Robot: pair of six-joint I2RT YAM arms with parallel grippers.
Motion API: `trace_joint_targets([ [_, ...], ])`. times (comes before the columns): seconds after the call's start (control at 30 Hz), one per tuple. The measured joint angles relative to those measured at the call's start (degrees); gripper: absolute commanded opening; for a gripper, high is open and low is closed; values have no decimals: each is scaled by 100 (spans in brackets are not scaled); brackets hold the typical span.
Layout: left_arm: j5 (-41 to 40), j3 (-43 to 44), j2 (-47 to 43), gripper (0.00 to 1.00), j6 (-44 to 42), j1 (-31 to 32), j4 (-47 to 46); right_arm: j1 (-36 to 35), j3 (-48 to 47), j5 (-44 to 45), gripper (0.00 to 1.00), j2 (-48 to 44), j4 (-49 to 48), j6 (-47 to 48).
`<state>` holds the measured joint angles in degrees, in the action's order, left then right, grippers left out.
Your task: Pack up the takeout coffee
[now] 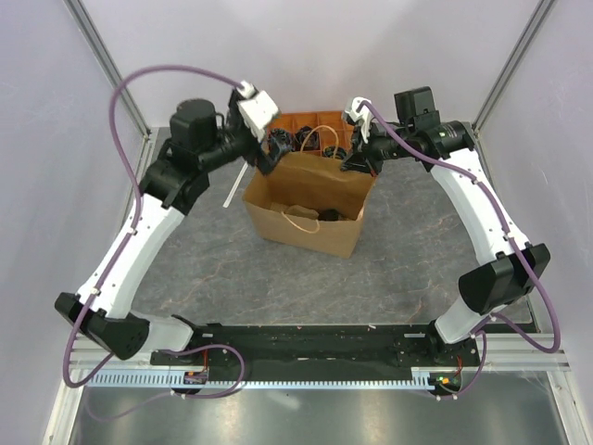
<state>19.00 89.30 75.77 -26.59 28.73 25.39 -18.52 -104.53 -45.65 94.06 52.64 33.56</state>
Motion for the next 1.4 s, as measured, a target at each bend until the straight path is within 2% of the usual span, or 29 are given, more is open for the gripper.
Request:
trace_joint_targets([
  [0.13,-321,1366,638,93,988,-365,87,0,2,-35,0,-74,2,79],
  [0.17,-402,1637,778,87,1187,-501,138,0,4,-52,0,-74,2,98],
  [0.23,-544,2304,1215,82,1655,-938,382,0,28,-87,0,-76,0,157],
  [0.37,-664,2981,2103,72,2181,-1725,1062,-2,146,-129,0,-125,-4,313],
  [0.5,-688,3115,3132,69,2323,-2041,1980,-35,256,-131,0,-214,-2,492],
  [0.63,-702,3112,4081,68,2326,-2035,2782,-101,275,-129,0,-280,9,680],
  [0.77,-846,3110,4671,67,2312,-2024,3226,-164,284,-127,0,-330,17,824],
  [1.4,-1443,3126,5875,60,1930,-2024,3110,-782,586,175,0,-708,81,1451],
])
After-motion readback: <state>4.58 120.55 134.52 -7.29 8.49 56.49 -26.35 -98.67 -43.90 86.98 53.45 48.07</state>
